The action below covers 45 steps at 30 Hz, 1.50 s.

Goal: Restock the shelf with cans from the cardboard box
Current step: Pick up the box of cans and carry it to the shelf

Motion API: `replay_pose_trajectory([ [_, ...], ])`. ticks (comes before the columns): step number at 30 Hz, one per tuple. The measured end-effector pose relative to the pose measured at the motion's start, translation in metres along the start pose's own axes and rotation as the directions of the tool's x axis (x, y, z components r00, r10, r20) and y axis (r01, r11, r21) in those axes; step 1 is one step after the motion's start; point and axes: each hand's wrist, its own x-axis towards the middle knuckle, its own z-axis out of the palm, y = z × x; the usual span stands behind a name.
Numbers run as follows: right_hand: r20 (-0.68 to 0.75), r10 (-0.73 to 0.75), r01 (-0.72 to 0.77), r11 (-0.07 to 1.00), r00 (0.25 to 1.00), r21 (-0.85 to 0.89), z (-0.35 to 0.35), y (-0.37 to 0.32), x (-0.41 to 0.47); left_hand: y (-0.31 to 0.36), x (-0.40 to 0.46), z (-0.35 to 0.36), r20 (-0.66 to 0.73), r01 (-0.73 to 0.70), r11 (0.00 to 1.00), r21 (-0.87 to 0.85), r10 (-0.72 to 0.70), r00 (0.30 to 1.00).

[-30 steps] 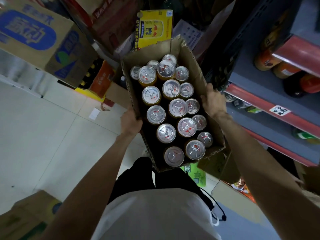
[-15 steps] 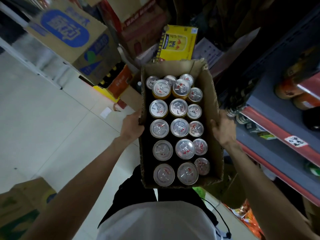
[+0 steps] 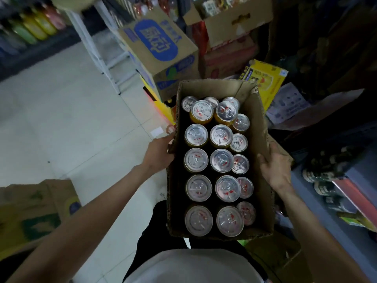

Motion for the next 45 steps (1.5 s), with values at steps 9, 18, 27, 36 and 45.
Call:
replay_pose_trajectory([
  [9, 0.043, -0.144, 0.145, 0.989, 0.989, -0.02, 0.064, -0.184, 0.051, -0.118, 0.032, -0.129, -0.093, 0.06, 0.994, -0.091, -0.068, 0.993],
  [18, 0.108, -0.205, 0.201, 0.978, 0.973, 0.048, 0.137, -0.365, 0.134, -0.229, 0.127, -0.279, -0.125, 0.136, 0.99, -0.043, -0.14, 0.982],
  [27, 0.12, -0.361, 0.353, 0.932, 0.925, 0.086, 0.193, -0.532, 0.281, -0.313, 0.265, -0.397, -0.192, 0.206, 0.973, -0.109, -0.224, 0.956],
  [36, 0.143, -0.364, 0.368, 0.93, 0.92, -0.003, 0.223, -0.683, 0.414, -0.368, 0.408, -0.517, -0.21, 0.205, 0.967, -0.151, -0.234, 0.949],
  [45, 0.057, -0.309, 0.31, 0.951, 0.949, -0.013, 0.249, -0.808, 0.516, -0.423, 0.556, -0.632, -0.194, 0.112, 0.988, -0.105, -0.131, 0.972],
])
